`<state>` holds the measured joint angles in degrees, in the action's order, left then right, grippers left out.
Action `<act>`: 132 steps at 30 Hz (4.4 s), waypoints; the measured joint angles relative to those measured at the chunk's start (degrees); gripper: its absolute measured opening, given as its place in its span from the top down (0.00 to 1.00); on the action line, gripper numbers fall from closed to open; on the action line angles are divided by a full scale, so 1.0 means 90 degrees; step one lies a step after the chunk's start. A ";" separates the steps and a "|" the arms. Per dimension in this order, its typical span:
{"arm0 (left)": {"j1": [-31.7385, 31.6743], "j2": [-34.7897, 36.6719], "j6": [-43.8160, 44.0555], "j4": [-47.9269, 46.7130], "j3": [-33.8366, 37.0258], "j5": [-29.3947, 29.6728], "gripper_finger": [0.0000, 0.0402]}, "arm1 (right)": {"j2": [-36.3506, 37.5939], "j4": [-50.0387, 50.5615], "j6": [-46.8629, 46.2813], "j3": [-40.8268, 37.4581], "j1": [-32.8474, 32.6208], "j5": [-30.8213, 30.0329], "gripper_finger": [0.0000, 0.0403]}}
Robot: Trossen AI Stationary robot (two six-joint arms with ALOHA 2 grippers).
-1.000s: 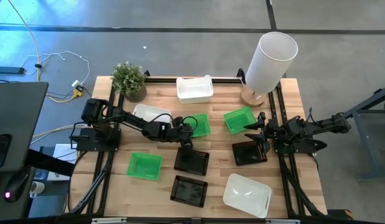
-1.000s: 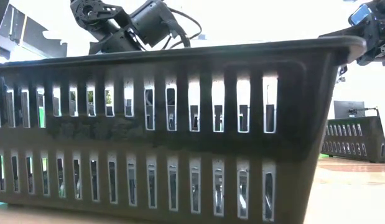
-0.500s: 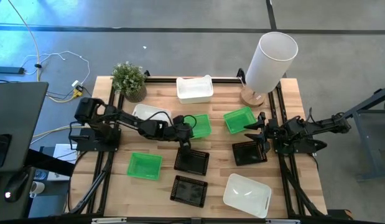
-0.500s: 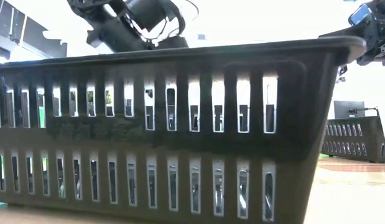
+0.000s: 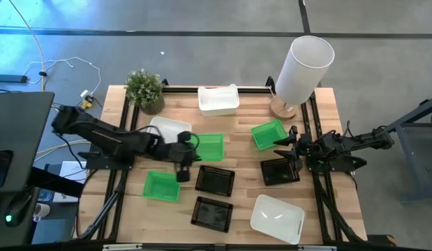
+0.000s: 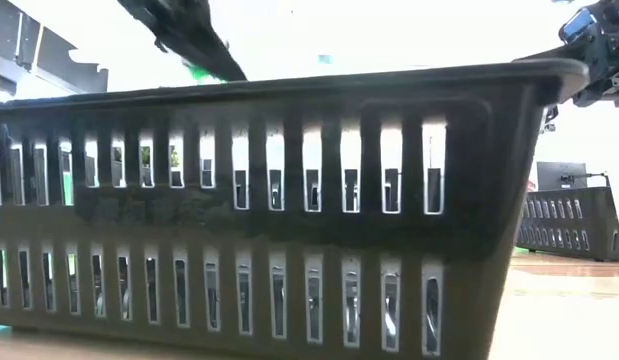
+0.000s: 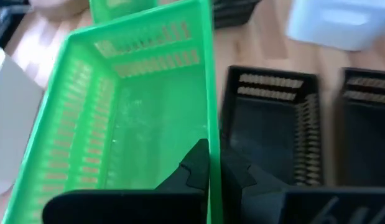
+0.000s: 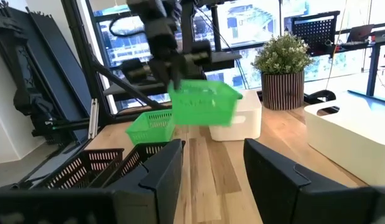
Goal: Stack baskets by color
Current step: Stack the middle green bin on the bottom left green bin, then stack the bottom white bin on the top white bin
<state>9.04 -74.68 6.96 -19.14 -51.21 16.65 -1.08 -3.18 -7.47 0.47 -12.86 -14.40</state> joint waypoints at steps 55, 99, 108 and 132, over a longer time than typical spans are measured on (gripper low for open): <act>0.5683 0.0525 0.5372 -0.2651 0.0907 0.2457 1.00 | -0.0010 -0.0002 -0.0002 0.0001 0.0002 -0.0002 0.60; 0.5158 -0.0574 0.5885 -0.2599 0.0841 0.2222 0.64 | -0.0010 -0.0002 0.0000 0.0001 0.0002 -0.0002 0.60; 0.5059 -0.0377 0.5718 -0.2769 0.0578 0.2219 0.52 | -0.0009 -0.0002 -0.0001 0.0001 0.0000 -0.0002 0.60; 0.2216 0.1701 0.3875 -0.2514 0.0567 0.3060 0.52 | -0.0010 -0.0002 0.0001 0.0001 0.0002 -0.0002 0.60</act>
<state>28.98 -59.37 41.84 -41.76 -46.11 44.19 -1.17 -3.20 -7.46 0.47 -12.84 -14.41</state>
